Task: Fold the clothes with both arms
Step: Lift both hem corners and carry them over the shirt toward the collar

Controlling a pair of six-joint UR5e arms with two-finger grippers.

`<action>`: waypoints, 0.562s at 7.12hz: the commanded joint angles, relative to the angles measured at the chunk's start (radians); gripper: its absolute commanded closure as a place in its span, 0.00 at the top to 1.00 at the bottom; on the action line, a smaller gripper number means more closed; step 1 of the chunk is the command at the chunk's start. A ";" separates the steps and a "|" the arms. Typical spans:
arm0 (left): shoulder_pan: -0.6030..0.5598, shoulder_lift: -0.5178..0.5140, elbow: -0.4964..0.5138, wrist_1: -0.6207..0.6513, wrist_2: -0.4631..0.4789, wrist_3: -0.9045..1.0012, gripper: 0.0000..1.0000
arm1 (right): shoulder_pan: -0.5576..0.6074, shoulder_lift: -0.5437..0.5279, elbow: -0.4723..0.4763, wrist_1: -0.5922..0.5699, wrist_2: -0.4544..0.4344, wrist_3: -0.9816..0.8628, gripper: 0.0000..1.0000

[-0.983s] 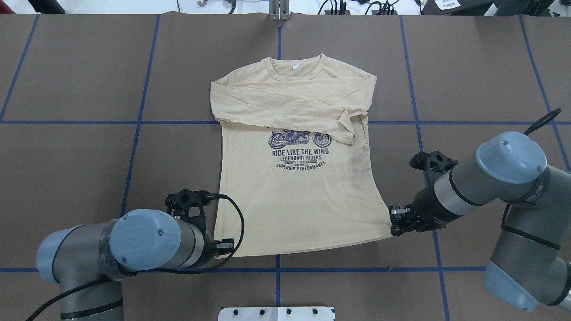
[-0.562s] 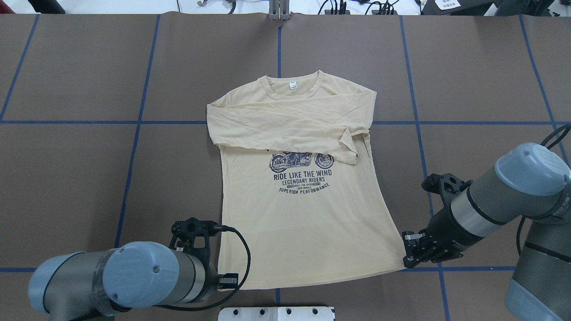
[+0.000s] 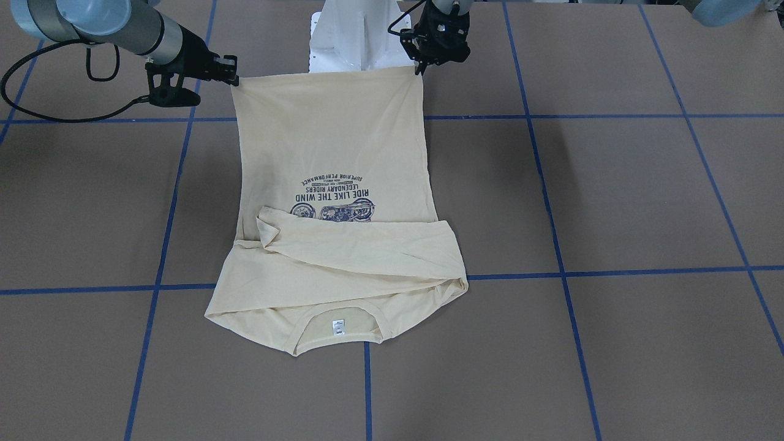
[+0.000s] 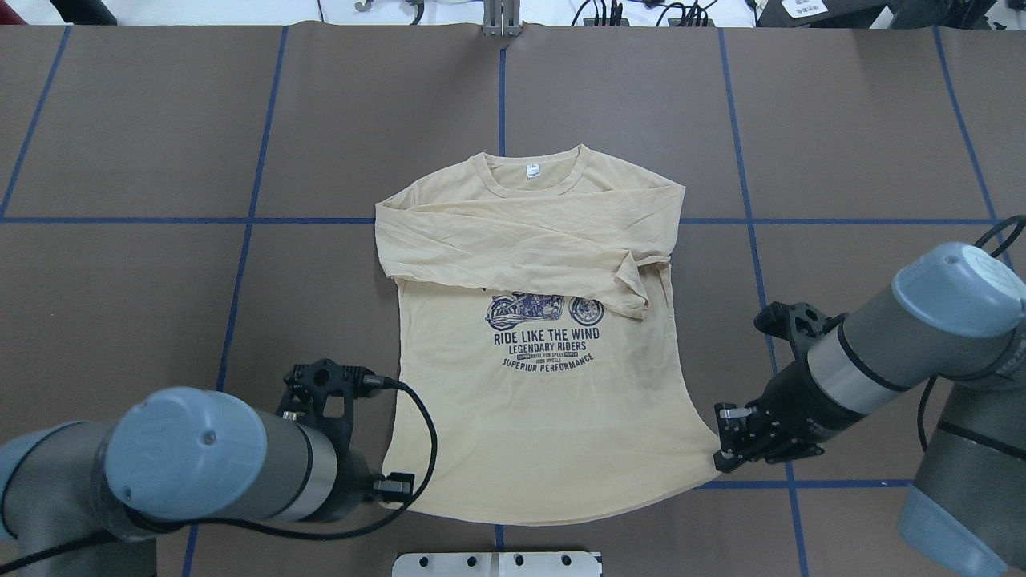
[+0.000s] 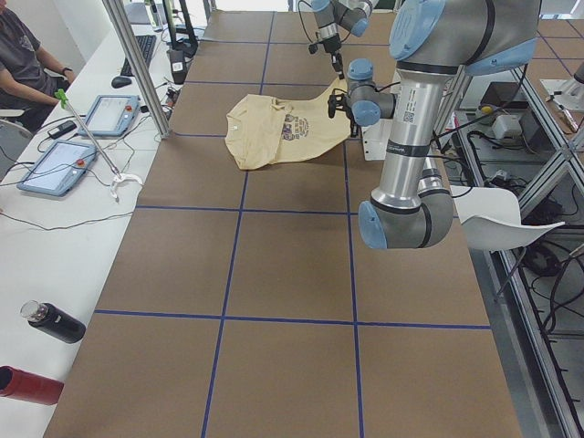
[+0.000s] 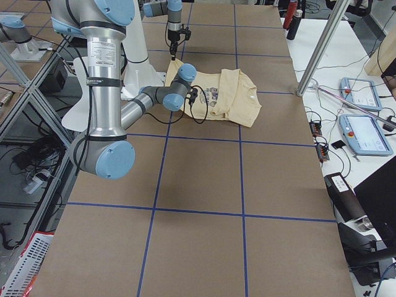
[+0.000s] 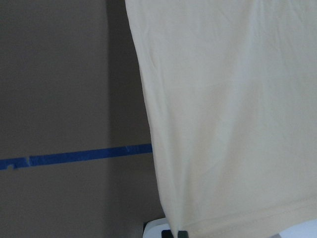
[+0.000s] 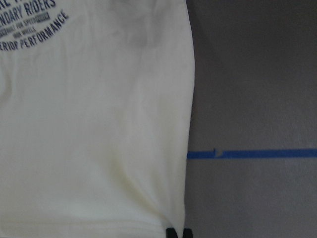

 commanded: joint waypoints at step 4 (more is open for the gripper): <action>-0.370 -0.145 0.294 -0.216 -0.141 0.147 0.00 | 0.328 0.338 -0.321 0.018 0.008 -0.007 0.00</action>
